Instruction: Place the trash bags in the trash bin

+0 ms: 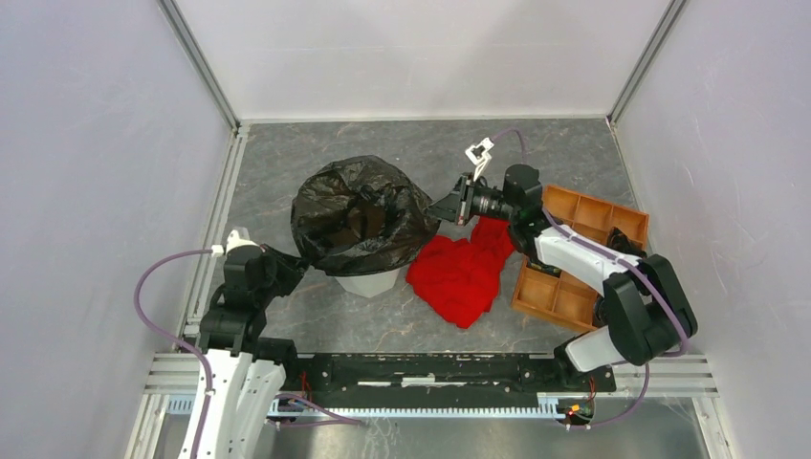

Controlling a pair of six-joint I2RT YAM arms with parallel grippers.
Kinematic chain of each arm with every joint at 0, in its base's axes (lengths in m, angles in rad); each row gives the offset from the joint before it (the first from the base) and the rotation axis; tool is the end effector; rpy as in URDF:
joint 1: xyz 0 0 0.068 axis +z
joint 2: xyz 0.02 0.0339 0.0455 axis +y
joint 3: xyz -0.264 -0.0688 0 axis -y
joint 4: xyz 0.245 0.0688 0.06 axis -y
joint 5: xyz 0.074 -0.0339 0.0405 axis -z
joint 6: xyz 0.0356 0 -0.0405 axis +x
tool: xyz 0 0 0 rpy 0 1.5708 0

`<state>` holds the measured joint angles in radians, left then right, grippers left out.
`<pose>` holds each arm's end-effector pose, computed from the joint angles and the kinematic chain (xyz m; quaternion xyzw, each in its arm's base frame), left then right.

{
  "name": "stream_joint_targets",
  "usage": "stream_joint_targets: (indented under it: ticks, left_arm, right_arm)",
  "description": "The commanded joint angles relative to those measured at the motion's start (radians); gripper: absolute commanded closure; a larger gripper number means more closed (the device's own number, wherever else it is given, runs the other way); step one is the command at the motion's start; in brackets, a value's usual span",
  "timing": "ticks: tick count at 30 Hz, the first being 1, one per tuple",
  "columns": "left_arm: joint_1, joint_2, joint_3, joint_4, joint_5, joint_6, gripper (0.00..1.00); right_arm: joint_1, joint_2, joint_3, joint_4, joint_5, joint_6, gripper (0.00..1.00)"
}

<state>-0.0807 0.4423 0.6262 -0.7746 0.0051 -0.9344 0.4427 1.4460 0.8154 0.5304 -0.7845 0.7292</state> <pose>0.1020 -0.0084 0.2692 -0.3642 0.8036 -0.2307 0.4102 0.2776 0.1594 0.2695 -0.1560 0.7149 0.5790 0.3597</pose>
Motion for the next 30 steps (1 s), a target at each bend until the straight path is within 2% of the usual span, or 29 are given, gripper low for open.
stream_joint_targets:
  ticks: [1,5,13,16,20,23,27,30]
  left_arm:
    - [0.001,0.015,-0.077,0.127,0.096,-0.001,0.88]
    - [0.000,0.039,-0.123,0.165,0.111,-0.021,0.98]
    - [0.001,0.154,-0.216,0.239,0.137,-0.056,0.98]
    - [0.000,0.183,-0.213,0.243,0.121,-0.044,0.98]
    - [0.000,0.173,-0.179,0.200,0.078,-0.029,0.98]
    - [0.000,0.153,-0.157,0.166,0.066,-0.037,0.98]
    - [0.000,0.106,-0.076,0.037,0.044,-0.051,0.98]
    - [0.000,0.054,0.040,-0.083,0.001,-0.007,0.89]
  right_arm:
    - [0.034,0.042,-0.012,-0.027,0.034,-0.066,0.90]
    - [0.045,0.063,-0.017,-0.023,0.068,-0.088,0.90]
    - [0.058,0.199,-0.038,0.078,0.100,-0.114,0.88]
    - [0.058,0.242,0.016,-0.009,0.103,-0.184,0.88]
    - [0.059,0.207,0.085,-0.206,0.164,-0.316,0.74]
    - [0.058,0.168,0.140,-0.360,0.224,-0.404,0.57]
    - [0.059,0.066,0.180,-0.553,0.348,-0.481,0.38]
    - [0.058,-0.008,0.171,-0.650,0.436,-0.526,0.25]
